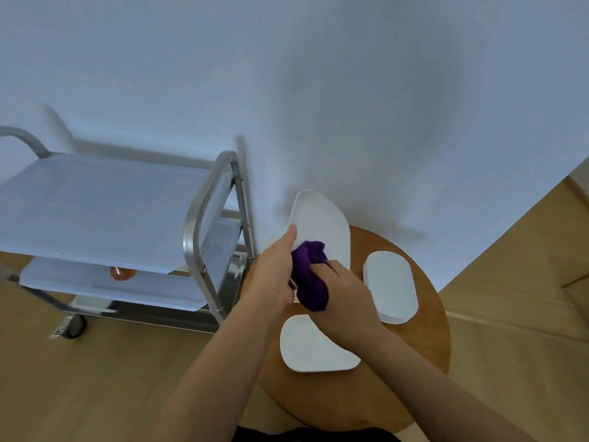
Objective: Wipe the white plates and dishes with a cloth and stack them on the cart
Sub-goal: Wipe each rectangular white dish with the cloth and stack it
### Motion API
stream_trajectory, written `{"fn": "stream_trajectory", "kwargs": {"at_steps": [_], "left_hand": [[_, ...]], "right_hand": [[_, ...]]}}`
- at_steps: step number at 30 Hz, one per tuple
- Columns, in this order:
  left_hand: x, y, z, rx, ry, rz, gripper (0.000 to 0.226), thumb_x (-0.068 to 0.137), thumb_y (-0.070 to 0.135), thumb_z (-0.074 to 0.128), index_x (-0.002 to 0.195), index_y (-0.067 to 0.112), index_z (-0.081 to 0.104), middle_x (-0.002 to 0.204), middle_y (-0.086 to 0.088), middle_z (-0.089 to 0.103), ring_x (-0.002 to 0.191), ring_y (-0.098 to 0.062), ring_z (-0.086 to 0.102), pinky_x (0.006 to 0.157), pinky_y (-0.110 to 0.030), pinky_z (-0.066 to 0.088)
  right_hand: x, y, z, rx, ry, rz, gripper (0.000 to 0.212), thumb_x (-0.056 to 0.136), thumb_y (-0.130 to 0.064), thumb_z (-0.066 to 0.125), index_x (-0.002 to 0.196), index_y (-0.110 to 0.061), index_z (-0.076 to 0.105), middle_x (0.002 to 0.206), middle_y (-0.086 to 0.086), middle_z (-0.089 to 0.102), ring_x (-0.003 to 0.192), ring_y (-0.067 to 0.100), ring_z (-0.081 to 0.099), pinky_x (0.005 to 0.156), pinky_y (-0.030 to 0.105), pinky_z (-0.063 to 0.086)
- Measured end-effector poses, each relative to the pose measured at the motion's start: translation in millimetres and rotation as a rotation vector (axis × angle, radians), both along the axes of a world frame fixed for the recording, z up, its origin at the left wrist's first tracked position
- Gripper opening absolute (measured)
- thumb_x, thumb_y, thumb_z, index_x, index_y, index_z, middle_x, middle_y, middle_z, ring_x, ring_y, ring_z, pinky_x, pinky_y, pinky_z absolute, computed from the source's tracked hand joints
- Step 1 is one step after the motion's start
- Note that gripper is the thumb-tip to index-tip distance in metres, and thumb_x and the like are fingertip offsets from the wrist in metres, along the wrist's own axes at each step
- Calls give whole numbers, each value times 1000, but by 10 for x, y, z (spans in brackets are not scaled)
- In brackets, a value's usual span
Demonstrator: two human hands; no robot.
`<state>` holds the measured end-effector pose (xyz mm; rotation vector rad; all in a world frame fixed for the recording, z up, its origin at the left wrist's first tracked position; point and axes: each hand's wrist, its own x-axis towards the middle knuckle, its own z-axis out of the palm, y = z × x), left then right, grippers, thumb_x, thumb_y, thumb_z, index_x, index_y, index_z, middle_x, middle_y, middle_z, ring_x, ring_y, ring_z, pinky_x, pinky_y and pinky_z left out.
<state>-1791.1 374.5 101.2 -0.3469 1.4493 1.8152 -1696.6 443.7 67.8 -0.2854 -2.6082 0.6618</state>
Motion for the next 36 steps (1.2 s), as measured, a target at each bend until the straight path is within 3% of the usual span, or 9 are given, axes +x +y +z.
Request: {"fn": "stream_trajectory", "kwargs": {"at_steps": [5, 9, 13, 16, 20, 23, 26, 31, 36], "left_hand": [[-95, -43, 39, 93, 178, -187, 80, 67, 68, 54, 131, 21, 50, 133, -6, 56, 117, -27, 55, 97, -51, 46], [6, -11, -175, 229, -282, -208, 83, 73, 72, 53, 125, 7, 47, 122, -16, 59, 110, -37, 58, 85, -55, 49], [166, 71, -212, 478, -391, -140, 62, 67, 40, 75, 119, 12, 58, 108, -17, 70, 94, -36, 69, 70, -48, 58], [-2, 28, -244, 445, -137, 2, 72, 64, 17, 75, 131, 8, 51, 120, -18, 64, 108, -35, 62, 70, -42, 58], [-260, -135, -194, 192, 211, -59, 61, 69, -2, 71, 127, 8, 53, 118, -13, 65, 109, -33, 60, 79, -42, 56], [-391, -274, -123, -91, 428, -282, 50, 71, -5, 72, 114, 14, 57, 113, -11, 65, 105, -31, 61, 89, -47, 52], [-388, -331, 3, -127, 520, -640, 42, 70, -4, 72, 104, 19, 60, 104, -9, 66, 95, -27, 64, 78, -37, 56], [-306, -318, 165, -12, 599, -933, 44, 67, -15, 68, 95, 19, 63, 81, 10, 72, 80, -7, 69, 66, -18, 54], [-285, -480, 253, 25, 624, -1037, 43, 67, -6, 71, 98, 23, 62, 85, 13, 71, 84, -6, 68, 67, -17, 52]], "right_hand": [[7, 130, 243, -457, 206, -173, 43, 70, -5, 78, 88, -31, 50, 75, -22, 54, 66, 0, 58, 58, 1, 44], [-46, 166, 362, -947, 272, -255, 39, 73, 0, 72, 89, -29, 52, 73, -11, 63, 69, 8, 64, 59, 15, 53], [-13, 133, 290, -1359, 201, -222, 37, 73, 1, 71, 102, -18, 59, 99, 9, 67, 99, 32, 64, 83, 46, 54], [118, 205, 182, -1413, 100, -198, 64, 55, -17, 79, 114, -14, 56, 102, 11, 66, 97, 30, 64, 81, 47, 55], [201, 337, 121, -1348, 283, -454, 58, 61, -21, 80, 113, -16, 53, 94, 8, 62, 85, 27, 62, 65, 34, 54], [207, 449, 273, -1103, 367, -331, 66, 59, -26, 73, 120, -18, 50, 98, 0, 58, 91, 21, 57, 62, 18, 51], [108, 440, 533, -646, 131, -8, 67, 65, -28, 62, 126, -41, 37, 124, -23, 41, 116, 7, 42, 94, 18, 40], [-178, 423, 702, -121, -227, 271, 78, 65, -40, 59, 138, -29, 34, 142, -3, 34, 129, 15, 30, 106, 28, 24], [-292, 630, 839, -272, -607, 435, 50, 57, -62, 72, 100, -44, 54, 97, -17, 61, 88, 5, 61, 74, 27, 56]]}}
